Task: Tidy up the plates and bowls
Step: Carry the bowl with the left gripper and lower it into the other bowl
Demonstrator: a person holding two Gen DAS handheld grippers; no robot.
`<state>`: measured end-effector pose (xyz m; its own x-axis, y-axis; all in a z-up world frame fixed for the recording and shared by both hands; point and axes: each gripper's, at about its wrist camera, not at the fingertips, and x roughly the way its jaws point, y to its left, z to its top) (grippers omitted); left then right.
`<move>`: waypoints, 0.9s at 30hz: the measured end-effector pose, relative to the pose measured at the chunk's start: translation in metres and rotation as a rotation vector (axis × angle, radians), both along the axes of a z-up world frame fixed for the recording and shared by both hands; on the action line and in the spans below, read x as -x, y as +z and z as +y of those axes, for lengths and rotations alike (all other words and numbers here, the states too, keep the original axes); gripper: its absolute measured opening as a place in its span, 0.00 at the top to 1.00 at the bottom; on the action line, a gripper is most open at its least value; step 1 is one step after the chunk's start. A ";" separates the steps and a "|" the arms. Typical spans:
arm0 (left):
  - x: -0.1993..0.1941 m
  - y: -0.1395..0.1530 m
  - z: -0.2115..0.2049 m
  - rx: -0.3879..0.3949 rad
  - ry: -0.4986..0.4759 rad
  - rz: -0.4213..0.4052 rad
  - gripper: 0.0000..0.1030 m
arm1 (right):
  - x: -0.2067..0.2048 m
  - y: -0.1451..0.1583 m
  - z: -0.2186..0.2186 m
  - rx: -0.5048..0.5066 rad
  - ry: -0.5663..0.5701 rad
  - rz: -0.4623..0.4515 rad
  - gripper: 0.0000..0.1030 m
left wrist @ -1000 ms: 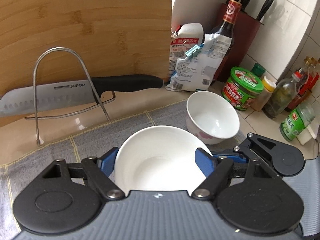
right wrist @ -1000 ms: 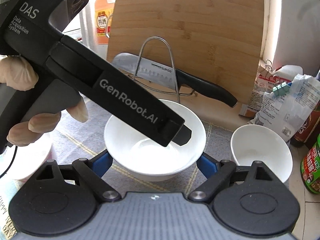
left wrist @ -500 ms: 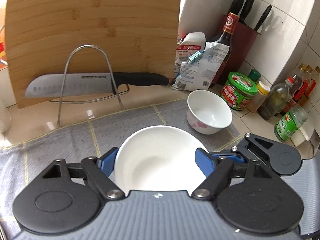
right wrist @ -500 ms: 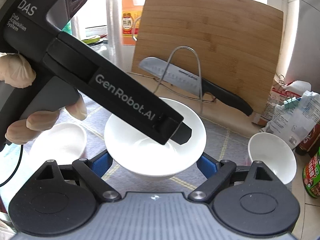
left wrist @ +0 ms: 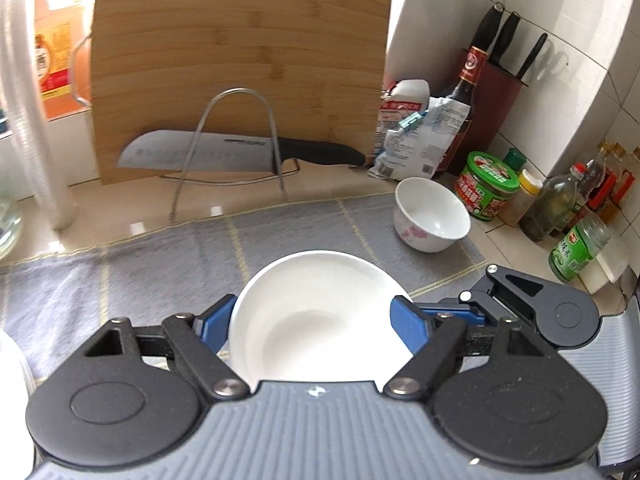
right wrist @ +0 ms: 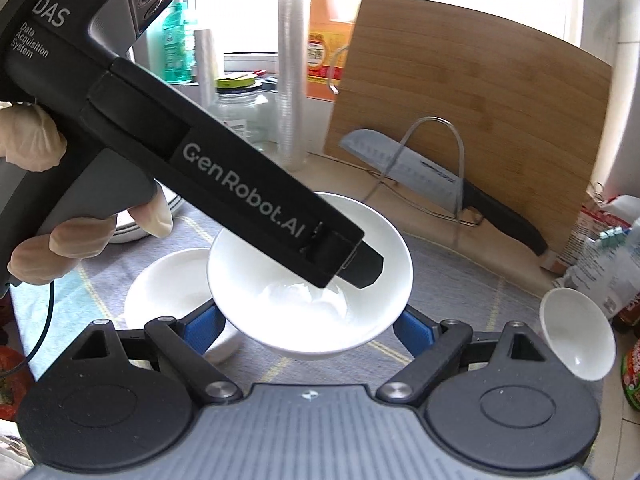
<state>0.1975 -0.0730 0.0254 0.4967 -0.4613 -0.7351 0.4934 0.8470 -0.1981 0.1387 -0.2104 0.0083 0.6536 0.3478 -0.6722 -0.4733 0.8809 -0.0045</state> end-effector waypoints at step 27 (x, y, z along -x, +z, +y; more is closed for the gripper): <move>0.024 -0.018 0.076 0.015 0.106 0.048 0.21 | -0.001 -0.018 0.068 -0.015 0.120 0.084 0.10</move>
